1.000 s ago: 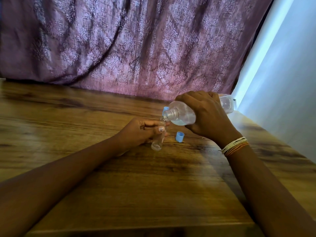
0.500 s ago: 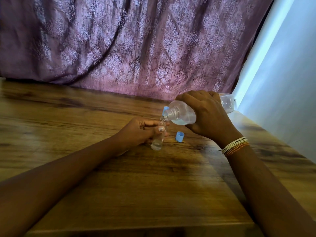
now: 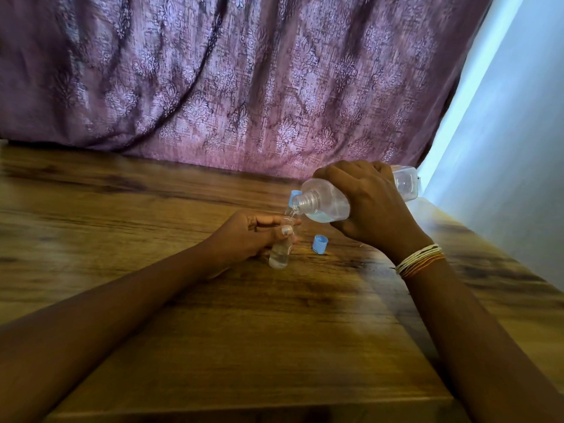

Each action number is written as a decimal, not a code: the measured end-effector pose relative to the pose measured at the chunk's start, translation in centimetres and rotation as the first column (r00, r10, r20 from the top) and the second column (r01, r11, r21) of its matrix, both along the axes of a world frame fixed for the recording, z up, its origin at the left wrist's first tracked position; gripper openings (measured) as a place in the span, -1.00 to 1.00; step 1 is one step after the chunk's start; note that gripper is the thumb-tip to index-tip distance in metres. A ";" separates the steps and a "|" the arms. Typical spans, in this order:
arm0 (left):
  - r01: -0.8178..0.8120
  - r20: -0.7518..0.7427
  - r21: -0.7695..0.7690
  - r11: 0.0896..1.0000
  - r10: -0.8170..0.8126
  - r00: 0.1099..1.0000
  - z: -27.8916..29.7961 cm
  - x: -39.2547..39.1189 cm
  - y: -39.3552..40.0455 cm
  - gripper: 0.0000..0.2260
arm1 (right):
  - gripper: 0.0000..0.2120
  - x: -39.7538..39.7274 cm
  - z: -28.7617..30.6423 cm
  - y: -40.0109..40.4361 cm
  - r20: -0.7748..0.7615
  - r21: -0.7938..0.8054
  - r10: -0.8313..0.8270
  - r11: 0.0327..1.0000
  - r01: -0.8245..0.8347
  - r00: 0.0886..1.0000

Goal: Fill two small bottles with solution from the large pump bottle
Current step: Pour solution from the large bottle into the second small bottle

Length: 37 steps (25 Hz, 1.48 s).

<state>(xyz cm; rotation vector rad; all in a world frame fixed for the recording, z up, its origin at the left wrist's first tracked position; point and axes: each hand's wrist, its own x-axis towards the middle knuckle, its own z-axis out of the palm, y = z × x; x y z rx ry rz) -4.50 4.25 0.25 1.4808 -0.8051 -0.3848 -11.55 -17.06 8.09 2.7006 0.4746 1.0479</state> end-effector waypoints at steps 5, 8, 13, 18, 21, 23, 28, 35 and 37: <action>-0.002 0.008 -0.007 1.000 0.002 1.000 -0.1 0.2 0.0 -0.66 | -0.53 -0.1 0.0 0.0 0.005 -0.002 0.004 1.000 -0.004 1.000; 0.024 -0.002 -0.022 0.999 -0.024 1.000 -0.3 0.4 0.0 -0.66 | -0.54 -0.1 0.0 0.0 0.012 0.002 0.005 1.000 -0.005 1.000; 0.050 -0.017 -0.033 0.998 -0.050 0.999 -0.3 0.5 0.0 -0.66 | -0.52 0.0 0.0 -0.1 0.004 0.001 -0.009 1.000 0.009 1.000; 0.054 -0.032 -0.046 0.997 -0.055 0.998 -0.3 0.4 -0.1 -0.66 | -0.54 0.0 0.0 -0.1 0.013 -0.003 -0.005 1.000 0.005 1.000; 0.044 -0.026 -0.047 0.998 -0.046 0.999 -0.2 0.3 -0.1 -0.63 | -0.55 0.0 0.0 -0.1 0.021 -0.006 -0.003 1.000 0.003 1.000; 0.038 -0.021 -0.037 0.999 -0.039 0.999 -0.2 0.4 -0.1 -0.62 | -0.54 0.1 0.0 -0.1 0.021 -0.007 -0.003 1.000 0.003 1.000; 0.038 -0.025 -0.037 0.999 -0.039 0.999 -0.1 0.2 -0.1 -0.63 | -0.55 0.1 0.1 -0.2 0.026 -0.010 -0.005 1.000 0.006 1.000; 0.028 -0.017 -0.004 1.000 -0.028 0.999 -0.1 0.3 0.1 -0.63 | -0.56 0.1 0.1 -0.2 0.040 -0.019 0.001 1.000 0.000 0.999; 0.027 -0.031 -0.010 1.000 -0.028 0.999 -0.2 0.3 0.1 -0.62 | -0.55 0.1 0.1 -0.2 0.040 -0.018 0.004 1.000 -0.003 0.999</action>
